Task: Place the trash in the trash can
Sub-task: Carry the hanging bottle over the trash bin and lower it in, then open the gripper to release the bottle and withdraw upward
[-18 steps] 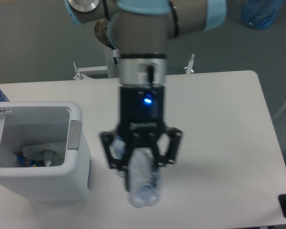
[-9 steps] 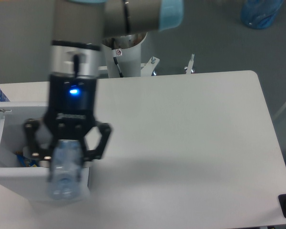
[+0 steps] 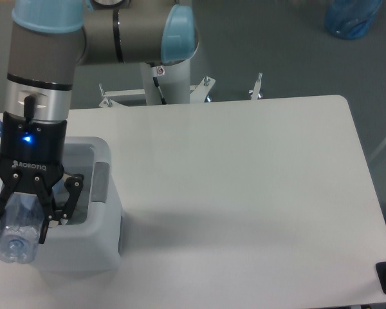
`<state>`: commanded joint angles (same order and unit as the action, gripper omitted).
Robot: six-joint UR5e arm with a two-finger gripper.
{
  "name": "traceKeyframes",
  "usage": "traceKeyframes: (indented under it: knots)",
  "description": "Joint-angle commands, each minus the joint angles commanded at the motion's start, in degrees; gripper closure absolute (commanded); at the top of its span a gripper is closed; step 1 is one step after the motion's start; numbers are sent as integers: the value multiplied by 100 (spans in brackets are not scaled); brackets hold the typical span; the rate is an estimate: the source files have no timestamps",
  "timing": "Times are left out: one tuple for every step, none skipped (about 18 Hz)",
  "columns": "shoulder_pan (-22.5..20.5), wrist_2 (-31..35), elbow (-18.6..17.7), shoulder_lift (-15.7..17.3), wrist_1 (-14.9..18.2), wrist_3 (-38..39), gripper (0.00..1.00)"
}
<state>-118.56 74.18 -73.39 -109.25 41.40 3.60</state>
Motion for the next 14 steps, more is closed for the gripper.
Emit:
traceKeyframes:
  knots:
    - [-9,9,-9,0,9,-9,0]
    - [-35,26,-26,0,9,-18,0]
    - [-70,35,-35,17,0,-52,0]
    - [-131,44,-26,44,9,-157,0]
    - [-245,61,-26,70,9,-237,0]
    - [-385,53,-26,157,9,-281,0]
    - [-535,53,-26,237,17,-299,0]
    - [-623,61,-35,281,26,-342,0]
    - [-711,62,-26,299,35,-491,0]
    - [-851,62,-26,308,35,-710,0]
    - [-1009,62,-18,351,44,-930,0]
    - [-1176,62,-9,421,44,-1141,0]
    - [-1326,62,-35,465,44,-1386,0]
    - [-1458,53,-26,475,53,-1632,0]
